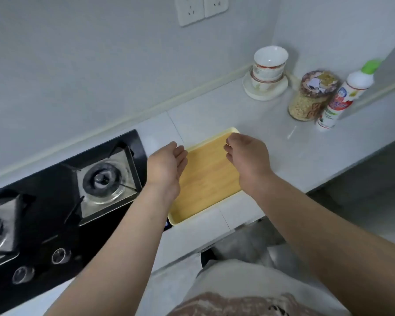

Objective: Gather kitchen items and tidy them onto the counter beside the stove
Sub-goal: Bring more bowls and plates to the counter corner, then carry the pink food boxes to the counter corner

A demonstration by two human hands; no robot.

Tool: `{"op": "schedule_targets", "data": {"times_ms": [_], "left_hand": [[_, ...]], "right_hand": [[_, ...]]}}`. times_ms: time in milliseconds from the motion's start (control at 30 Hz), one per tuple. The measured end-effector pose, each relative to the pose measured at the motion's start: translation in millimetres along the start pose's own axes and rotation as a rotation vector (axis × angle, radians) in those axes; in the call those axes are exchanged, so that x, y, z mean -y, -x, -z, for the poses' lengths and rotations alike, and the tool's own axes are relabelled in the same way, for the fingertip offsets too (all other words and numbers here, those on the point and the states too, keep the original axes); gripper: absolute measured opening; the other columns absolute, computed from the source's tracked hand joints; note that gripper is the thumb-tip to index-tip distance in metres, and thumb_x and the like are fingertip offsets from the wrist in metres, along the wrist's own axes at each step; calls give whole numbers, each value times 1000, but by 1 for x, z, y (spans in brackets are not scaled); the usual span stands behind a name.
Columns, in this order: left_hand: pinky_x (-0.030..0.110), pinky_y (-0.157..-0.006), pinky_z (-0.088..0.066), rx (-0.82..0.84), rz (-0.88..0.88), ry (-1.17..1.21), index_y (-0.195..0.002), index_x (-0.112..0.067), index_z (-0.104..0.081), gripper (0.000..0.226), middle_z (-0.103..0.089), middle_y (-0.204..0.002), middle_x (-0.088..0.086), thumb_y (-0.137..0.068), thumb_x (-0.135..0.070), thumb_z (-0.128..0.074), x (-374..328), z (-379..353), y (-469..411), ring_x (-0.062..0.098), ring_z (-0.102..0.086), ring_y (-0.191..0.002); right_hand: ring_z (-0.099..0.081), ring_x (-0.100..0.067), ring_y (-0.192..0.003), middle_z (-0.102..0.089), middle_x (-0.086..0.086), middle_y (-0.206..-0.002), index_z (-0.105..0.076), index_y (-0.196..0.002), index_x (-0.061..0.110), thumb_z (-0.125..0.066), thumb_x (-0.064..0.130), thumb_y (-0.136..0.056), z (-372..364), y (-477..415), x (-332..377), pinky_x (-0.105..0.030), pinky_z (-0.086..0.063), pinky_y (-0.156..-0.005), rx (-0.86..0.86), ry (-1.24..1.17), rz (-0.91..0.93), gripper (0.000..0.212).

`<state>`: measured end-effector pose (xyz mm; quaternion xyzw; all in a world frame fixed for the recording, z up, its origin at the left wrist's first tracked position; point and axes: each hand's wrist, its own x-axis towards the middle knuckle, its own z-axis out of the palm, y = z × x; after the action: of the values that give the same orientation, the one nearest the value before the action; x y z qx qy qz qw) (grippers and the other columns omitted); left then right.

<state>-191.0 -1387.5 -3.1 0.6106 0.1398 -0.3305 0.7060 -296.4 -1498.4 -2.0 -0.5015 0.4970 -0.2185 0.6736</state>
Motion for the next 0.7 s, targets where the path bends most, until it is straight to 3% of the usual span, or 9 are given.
{"op": "schedule_targets", "data": {"times_ms": [133,233,300,367,400,433,467,533,700], "left_hand": [[31,-96,-54,-111,-93,106,-126,-5,-56,27,-68,-115,11,-102,-15,-48,2,48,51,21,-68,-107],[33,-96,-55,-297,-128,171,-110,-4,-63,19,-71,-112,11,-101,-13,-48,13,103,97,21,-70,-104],[33,-94,-56,-404,-135,204,-112,-4,-64,20,-72,-110,11,-101,-11,-50,20,139,128,22,-71,-102],[34,-93,-56,-496,-169,260,-117,-3,-63,22,-73,-108,11,-101,-9,-49,24,180,160,23,-72,-101],[34,-94,-56,-533,-194,290,-117,-3,-63,23,-74,-106,11,-100,-9,-48,25,199,174,23,-73,-100],[34,-93,-56,-571,-229,329,-118,-3,-63,24,-75,-105,11,-100,-8,-48,25,221,191,23,-73,-99],[34,-93,-56,-603,-260,362,-120,-3,-63,25,-75,-105,11,-100,-8,-47,27,241,205,23,-73,-98],[33,-90,-57,-663,-309,433,-123,-1,-60,28,-73,-108,13,-100,-8,-47,32,280,236,24,-73,-98],[32,-83,-57,-785,-379,604,-121,1,-61,27,-73,-106,15,-100,-8,-47,58,382,305,25,-74,-96]], "right_hand": [[-54,-45,-114,-63,2,-82,-59,-83,-3,-56,19,-92,-13,26,-13,-64,-42,-98,204,0,21,24],[-59,-40,-111,-65,0,-81,-61,-75,0,-59,15,-91,-38,64,-32,-56,-45,-101,359,3,-42,22],[-60,-42,-108,-64,-8,-78,-58,-89,-10,-59,12,-89,-56,94,-47,-56,-46,-100,429,44,-64,22],[-59,-44,-105,-62,-15,-72,-61,-87,-9,-58,12,-87,-74,134,-62,-50,-54,-91,569,96,-82,21],[-65,-37,-77,-62,-14,-71,-62,-82,-7,-58,12,-87,-80,152,-70,-47,-56,-87,636,122,-90,20],[-32,-8,-98,-67,-16,-79,-60,-89,-9,-58,14,-88,-89,174,-77,-49,-54,-92,698,140,-94,23],[-44,-41,-116,-69,-23,-97,-59,-100,-10,-58,15,-89,-97,194,-84,-52,-50,-99,738,147,-97,27],[-59,-37,-115,-59,-27,-119,-52,-109,-5,-58,14,-91,-112,234,-96,-54,-46,-102,821,175,-78,27],[-38,-49,-122,-31,-17,-126,-38,-120,-12,-56,14,-88,-157,343,-135,-72,-29,-100,1024,252,-33,45]]}}
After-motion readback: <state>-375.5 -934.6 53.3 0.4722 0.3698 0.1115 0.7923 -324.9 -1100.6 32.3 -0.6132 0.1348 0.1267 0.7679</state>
